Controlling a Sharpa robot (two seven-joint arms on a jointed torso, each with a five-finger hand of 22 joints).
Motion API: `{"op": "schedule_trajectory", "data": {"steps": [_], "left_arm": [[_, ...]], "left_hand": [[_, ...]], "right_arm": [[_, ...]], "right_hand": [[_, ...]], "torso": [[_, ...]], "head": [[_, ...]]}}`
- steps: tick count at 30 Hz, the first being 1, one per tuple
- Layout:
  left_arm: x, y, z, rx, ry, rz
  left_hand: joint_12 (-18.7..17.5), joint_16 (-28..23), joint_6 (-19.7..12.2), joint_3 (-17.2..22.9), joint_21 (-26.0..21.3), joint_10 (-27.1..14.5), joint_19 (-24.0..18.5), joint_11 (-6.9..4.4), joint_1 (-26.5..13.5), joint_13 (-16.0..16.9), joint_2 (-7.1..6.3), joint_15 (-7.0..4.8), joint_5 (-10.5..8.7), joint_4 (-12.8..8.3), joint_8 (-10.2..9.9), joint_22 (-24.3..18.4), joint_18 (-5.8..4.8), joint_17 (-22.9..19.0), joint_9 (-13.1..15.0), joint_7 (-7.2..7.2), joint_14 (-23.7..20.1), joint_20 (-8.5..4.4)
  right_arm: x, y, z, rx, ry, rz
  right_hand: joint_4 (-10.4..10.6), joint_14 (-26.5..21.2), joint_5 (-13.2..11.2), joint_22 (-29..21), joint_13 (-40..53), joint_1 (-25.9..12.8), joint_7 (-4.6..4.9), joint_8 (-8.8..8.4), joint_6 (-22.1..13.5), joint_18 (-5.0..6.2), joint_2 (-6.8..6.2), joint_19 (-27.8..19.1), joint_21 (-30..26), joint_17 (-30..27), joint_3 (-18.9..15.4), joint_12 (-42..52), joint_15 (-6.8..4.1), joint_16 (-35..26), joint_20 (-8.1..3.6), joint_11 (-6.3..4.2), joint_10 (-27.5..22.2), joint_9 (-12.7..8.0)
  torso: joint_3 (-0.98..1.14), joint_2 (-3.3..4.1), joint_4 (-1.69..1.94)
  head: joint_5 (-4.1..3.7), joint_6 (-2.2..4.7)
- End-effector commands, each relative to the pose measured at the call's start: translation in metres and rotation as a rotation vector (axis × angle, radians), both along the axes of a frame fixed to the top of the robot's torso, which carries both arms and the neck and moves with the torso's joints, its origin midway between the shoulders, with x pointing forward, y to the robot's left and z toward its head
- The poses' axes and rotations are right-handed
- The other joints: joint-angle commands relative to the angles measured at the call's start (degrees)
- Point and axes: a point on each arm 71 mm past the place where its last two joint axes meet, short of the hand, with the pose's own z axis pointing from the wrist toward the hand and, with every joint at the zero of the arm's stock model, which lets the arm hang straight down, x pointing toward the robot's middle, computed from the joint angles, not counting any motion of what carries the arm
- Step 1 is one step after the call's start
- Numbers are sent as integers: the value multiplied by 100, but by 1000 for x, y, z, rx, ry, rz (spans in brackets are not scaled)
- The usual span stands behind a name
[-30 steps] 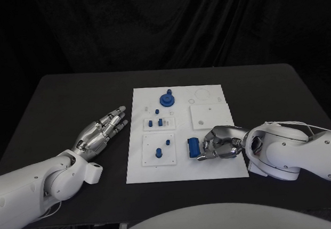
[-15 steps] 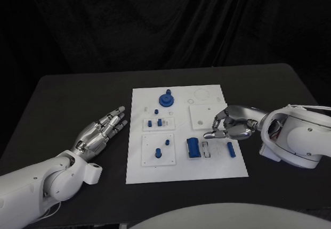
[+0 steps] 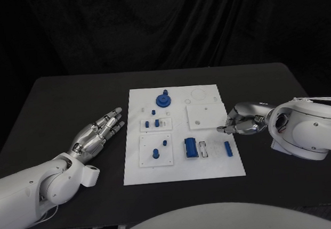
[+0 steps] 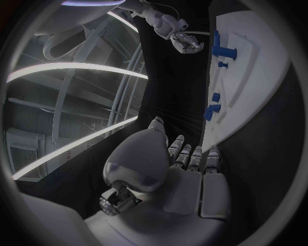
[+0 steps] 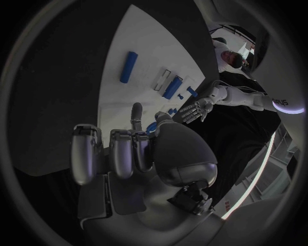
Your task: Assemble the parts on the task board
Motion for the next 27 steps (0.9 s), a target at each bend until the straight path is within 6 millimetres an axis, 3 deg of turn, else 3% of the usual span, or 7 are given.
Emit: {"op": "schedule_trajectory", "data": {"steps": [1, 3, 4, 6, 12, 21, 27], "left_arm": [[0, -1, 4, -38, -40, 7], [0, -1, 4, -38, -39, 6], [0, 0, 4, -37, -39, 6], [0, 0, 3, -37, -38, 6], [1, 1, 3, -35, -37, 8], [1, 2, 3, -33, -36, 8], [1, 1, 3, -33, -34, 7]], "left_hand": [[37, -21, 50, 16, -19, 7, -7, 10, 58, 2, -22, 39, 40, 3, 29, 6, 48, -5, 9, -6, -3, 32], [37, -21, 50, 16, -19, 7, -7, 10, 58, 2, -22, 39, 40, 3, 29, 6, 48, -5, 9, -6, -3, 32], [37, -21, 50, 16, -19, 7, -7, 10, 58, 2, -22, 39, 40, 3, 29, 6, 48, -5, 9, -6, -3, 32], [33, -21, 46, 17, -19, 4, -8, 12, 62, 0, -22, 39, 44, 1, 29, 5, 48, -5, 9, -6, -3, 32], [34, -21, 41, 22, -19, 5, -7, 13, 74, 0, -21, 38, 62, -6, 29, 5, 48, -5, 8, -3, -3, 31], [34, -21, 42, 27, -19, 4, -7, 13, 89, 0, -23, 38, 82, -16, 30, 5, 47, -5, 8, -1, -3, 30], [33, -21, 39, 29, -19, 3, -7, 13, 94, -1, -24, 38, 86, -20, 30, 5, 47, -5, 7, -1, -3, 30]], "right_arm": [[-3, -5, -6, -158, 10, 5], [-5, -5, -9, -172, 12, 7], [-6, -5, -11, -178, 14, 8], [-8, -4, -16, -184, 18, 10], [-12, -2, -24, -186, 28, 10], [-15, 1, -30, -183, 38, 13], [-17, 2, -35, -184, 48, 17]], "right_hand": [[-65, 513, 160, 1289, 1506, 163, 4, -45, 39, -13, -68, 319, 2, 965, 75, 15, 15, -20, 11, -3, 587, -8], [-80, 513, 130, 1288, 1506, 201, 4, -54, 49, -13, -97, 319, 1, 963, 93, 15, 13, -20, 9, -3, 587, -7], [-43, 511, -18, 1289, 1506, 173, 11, -62, 69, -14, -103, 319, 2, 953, 89, 15, 16, -24, 8, 2, 587, -6], [26, 510, -215, 1288, 1506, 119, 19, -80, 85, -13, -96, 319, -1, 947, 83, 15, 20, -26, 10, 9, 587, -5], [93, 507, -473, 1282, 1506, 88, 29, -113, 97, -9, -107, 313, -16, 931, 77, 15, 27, -31, 16, 18, 587, 3], [93, 504, -558, 1280, 1506, 102, 36, -136, 84, -7, -125, 310, -23, 916, 76, 15, 32, -36, 19, 22, 587, 3], [98, 501, -597, 1276, 1506, 117, 58, -205, 23, -5, -127, 305, -34, 902, 82, 15, 43, -41, 27, 39, 587, -28]], "torso": [[0, 3, 2], [-3, 4, 2], [-6, 5, -2], [6, 14, -9], [22, 17, 0], [10, 15, -17], [10, 9, -2]], "head": [[-44, -1], [-55, -1], [-54, -1], [-58, -1], [-77, -1], [-80, -1], [-102, -1]]}}
